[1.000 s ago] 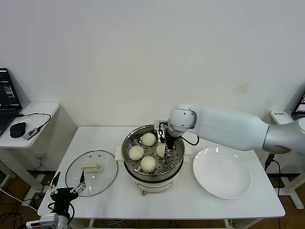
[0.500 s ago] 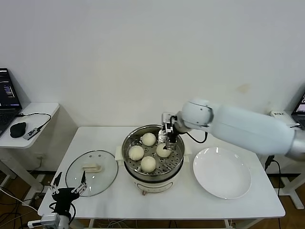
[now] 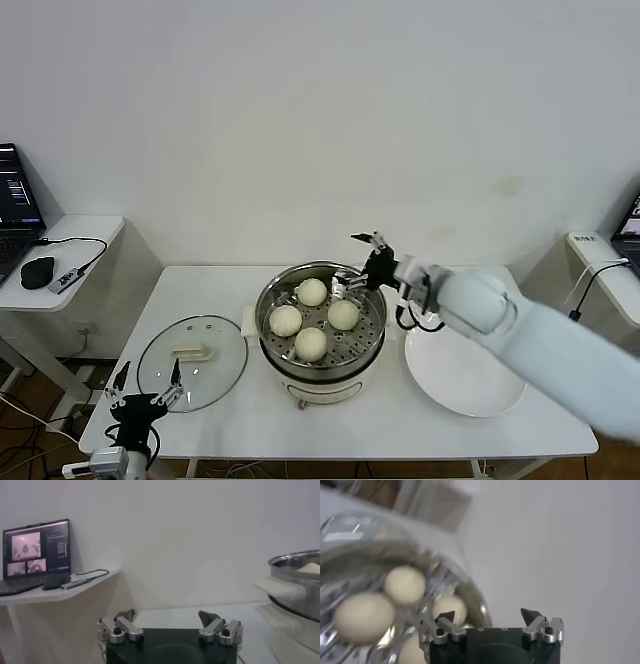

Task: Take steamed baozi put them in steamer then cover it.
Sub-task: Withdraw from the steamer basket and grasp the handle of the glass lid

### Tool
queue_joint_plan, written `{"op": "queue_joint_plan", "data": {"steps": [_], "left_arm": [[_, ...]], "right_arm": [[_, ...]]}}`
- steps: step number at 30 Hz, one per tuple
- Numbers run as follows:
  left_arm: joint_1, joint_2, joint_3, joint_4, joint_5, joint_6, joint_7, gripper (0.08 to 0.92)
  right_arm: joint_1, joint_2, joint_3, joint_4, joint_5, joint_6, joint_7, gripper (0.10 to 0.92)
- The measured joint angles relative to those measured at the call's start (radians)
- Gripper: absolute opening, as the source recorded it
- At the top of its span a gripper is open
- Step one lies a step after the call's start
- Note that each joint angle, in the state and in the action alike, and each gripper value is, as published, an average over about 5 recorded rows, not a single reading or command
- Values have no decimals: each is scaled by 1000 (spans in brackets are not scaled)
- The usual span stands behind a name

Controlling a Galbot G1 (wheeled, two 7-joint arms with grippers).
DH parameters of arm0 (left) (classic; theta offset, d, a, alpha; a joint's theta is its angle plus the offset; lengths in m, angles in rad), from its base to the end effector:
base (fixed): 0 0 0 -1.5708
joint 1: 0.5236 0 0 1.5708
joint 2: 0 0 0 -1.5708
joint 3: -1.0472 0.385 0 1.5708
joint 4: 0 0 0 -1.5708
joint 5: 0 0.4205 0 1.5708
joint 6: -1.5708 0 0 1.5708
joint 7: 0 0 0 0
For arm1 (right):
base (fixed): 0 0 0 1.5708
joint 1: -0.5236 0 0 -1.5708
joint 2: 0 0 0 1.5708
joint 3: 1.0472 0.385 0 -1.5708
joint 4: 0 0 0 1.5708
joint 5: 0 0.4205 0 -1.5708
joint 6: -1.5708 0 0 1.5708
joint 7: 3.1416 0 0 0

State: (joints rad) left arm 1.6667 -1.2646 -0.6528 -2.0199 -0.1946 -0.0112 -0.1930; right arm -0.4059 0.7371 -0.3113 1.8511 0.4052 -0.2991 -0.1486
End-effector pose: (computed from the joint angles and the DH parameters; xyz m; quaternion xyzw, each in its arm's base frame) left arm 0.2023 0.1076 -0.3633 0.0803 -0.9920 -0.0735 0.0636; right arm 0.4581 0.0024 -0.1602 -0.3618 0.8810 -0.3050 0.0028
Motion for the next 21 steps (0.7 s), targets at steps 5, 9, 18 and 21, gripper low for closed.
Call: {"op": "queue_joint_plan", "data": {"steps": [5, 9, 18, 21], "left_arm": [[-11, 1, 14, 27, 27, -20, -12, 823], [-25, 12, 18, 57, 91, -25, -18, 823], [-79, 78, 6, 171, 481, -37, -3, 823], [-109, 105, 10, 220, 642, -50, 5, 823]], "right_arm": [[-323, 120, 324, 25, -81, 129, 4, 823], [-553, 248, 560, 51, -129, 200, -18, 823], [-930, 498, 952, 125, -195, 284, -40, 823], [-1008, 561, 1040, 147, -210, 304, -40, 823]]}}
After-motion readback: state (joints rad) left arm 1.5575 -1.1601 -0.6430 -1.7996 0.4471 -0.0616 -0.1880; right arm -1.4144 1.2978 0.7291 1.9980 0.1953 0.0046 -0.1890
